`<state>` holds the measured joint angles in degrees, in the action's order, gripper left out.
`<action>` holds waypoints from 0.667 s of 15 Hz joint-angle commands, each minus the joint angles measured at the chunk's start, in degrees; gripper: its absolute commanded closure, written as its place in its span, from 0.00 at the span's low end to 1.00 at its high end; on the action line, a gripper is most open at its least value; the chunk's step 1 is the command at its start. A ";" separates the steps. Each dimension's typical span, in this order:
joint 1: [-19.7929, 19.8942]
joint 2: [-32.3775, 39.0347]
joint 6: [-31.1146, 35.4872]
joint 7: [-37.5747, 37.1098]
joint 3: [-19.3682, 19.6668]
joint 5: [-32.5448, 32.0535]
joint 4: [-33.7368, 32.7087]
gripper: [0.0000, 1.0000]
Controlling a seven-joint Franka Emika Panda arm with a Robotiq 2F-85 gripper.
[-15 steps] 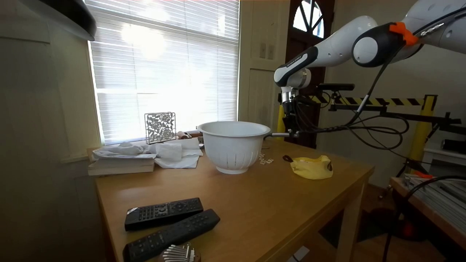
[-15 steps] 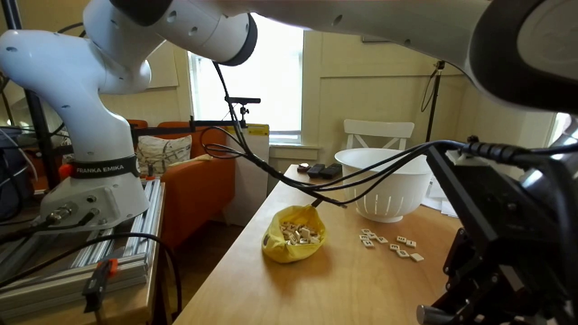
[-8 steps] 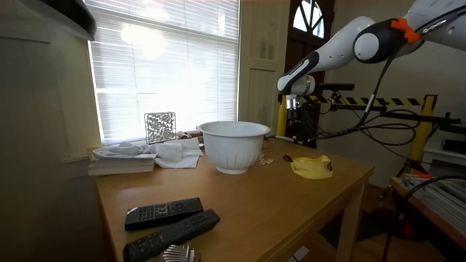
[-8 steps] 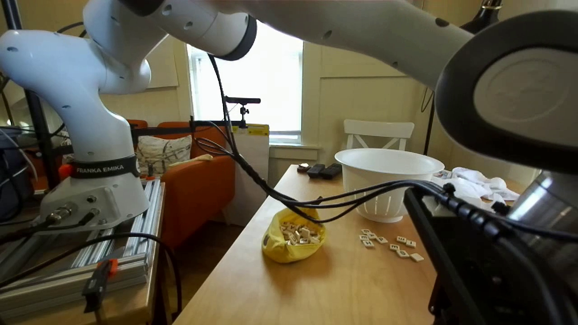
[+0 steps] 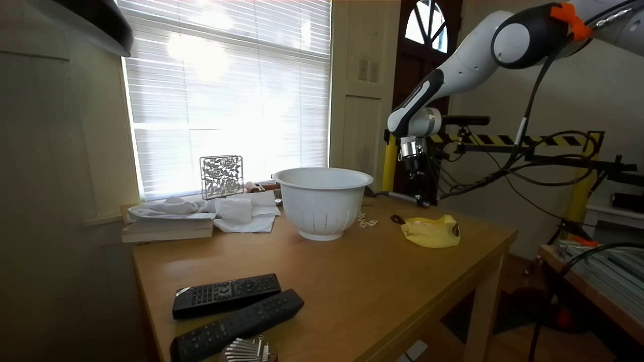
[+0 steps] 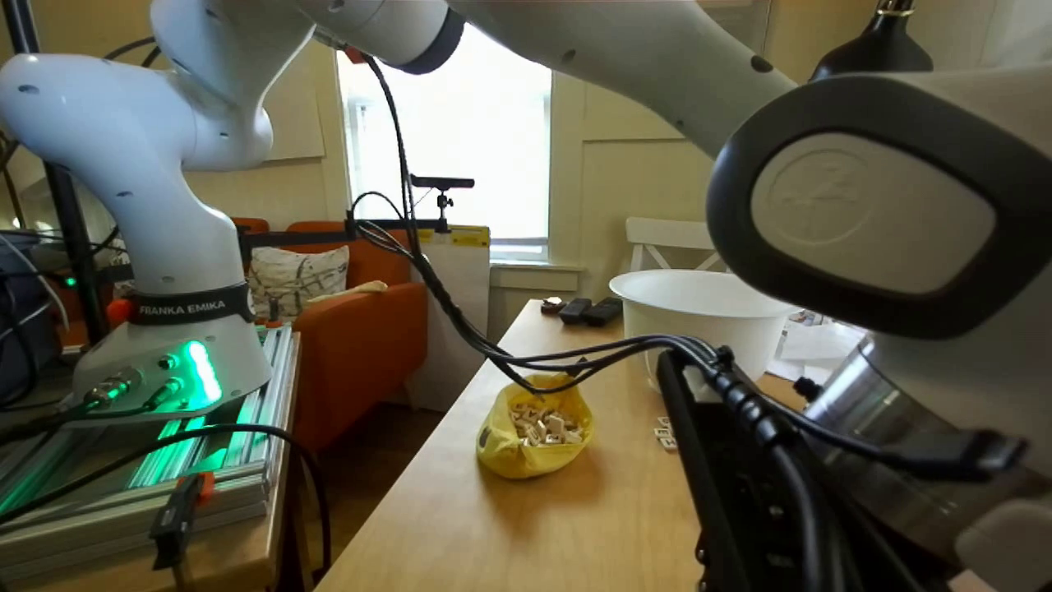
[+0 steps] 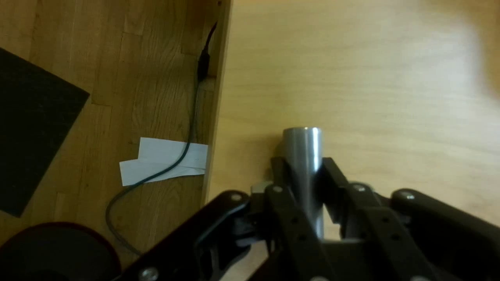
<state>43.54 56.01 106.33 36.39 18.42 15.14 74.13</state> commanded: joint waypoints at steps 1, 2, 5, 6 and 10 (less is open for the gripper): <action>-3.12 -7.37 3.16 2.03 1.78 -2.46 12.78 0.94; -3.65 -8.29 3.83 2.20 2.22 -2.76 14.99 0.94; -1.59 -11.62 6.37 0.51 -1.28 -7.99 20.37 0.94; -1.48 -12.57 7.00 0.59 -1.53 -8.84 22.20 0.94; -1.43 -16.59 10.54 0.63 -2.07 -10.81 29.58 0.94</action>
<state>41.45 44.72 113.60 37.29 17.84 7.13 95.69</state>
